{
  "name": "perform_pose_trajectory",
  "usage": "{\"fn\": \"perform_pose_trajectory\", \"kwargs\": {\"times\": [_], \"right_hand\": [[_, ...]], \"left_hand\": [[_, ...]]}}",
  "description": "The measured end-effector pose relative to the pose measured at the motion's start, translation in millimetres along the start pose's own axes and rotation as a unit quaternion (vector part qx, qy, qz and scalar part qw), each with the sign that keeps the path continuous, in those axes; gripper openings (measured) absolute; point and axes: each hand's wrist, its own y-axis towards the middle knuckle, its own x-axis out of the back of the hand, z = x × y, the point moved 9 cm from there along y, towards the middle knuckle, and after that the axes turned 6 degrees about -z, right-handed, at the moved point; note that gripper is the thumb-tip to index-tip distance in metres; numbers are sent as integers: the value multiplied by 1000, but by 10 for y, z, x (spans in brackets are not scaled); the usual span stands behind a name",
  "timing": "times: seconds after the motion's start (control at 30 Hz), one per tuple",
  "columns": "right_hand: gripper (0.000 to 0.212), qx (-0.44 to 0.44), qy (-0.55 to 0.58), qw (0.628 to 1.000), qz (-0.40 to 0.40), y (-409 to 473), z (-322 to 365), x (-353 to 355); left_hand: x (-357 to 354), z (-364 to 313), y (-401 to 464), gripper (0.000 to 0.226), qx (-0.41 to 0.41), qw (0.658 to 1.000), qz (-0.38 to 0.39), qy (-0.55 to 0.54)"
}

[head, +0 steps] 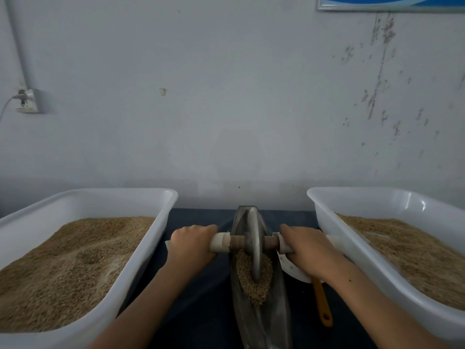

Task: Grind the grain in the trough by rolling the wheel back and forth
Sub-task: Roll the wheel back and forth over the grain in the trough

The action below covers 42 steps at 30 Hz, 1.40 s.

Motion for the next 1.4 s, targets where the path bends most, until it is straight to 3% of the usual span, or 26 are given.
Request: {"fn": "perform_pose_trajectory", "kwargs": {"times": [0.23, 0.33, 0.5, 0.77, 0.9, 1.13, 1.2, 1.33, 1.4], "right_hand": [[18, -2, 4, 987, 159, -69, -13, -55], [18, -11, 31, 983, 182, -83, -16, -67], [24, -16, 34, 988, 148, -48, -17, -82], [18, 2, -26, 999, -42, 45, 81, 16], [23, -2, 0, 1000, 8, 19, 32, -10], [28, 9, 48, 984, 171, -125, 6, -60], [33, 6, 57, 983, 175, -137, -18, -25], [11, -11, 12, 990, 137, -104, -63, 6], [22, -28, -16, 994, 104, -82, -86, -1]], "left_hand": [[-62, -20, -23, 25, -15, 994, 109, 18], [-97, -38, -17, 28, -19, 989, 146, 32], [-66, -114, 30, 25, -32, 994, 96, 32], [-46, -159, 57, 24, -11, 1000, 13, -4], [-52, -179, 60, 24, -27, 999, 25, 1], [-104, -182, 18, 27, -70, 989, 132, 6], [-116, -169, 8, 27, -71, 987, 147, 2], [-102, -134, 27, 31, -58, 990, 125, -9], [-83, -114, 49, 31, -48, 994, 95, -15]]}}
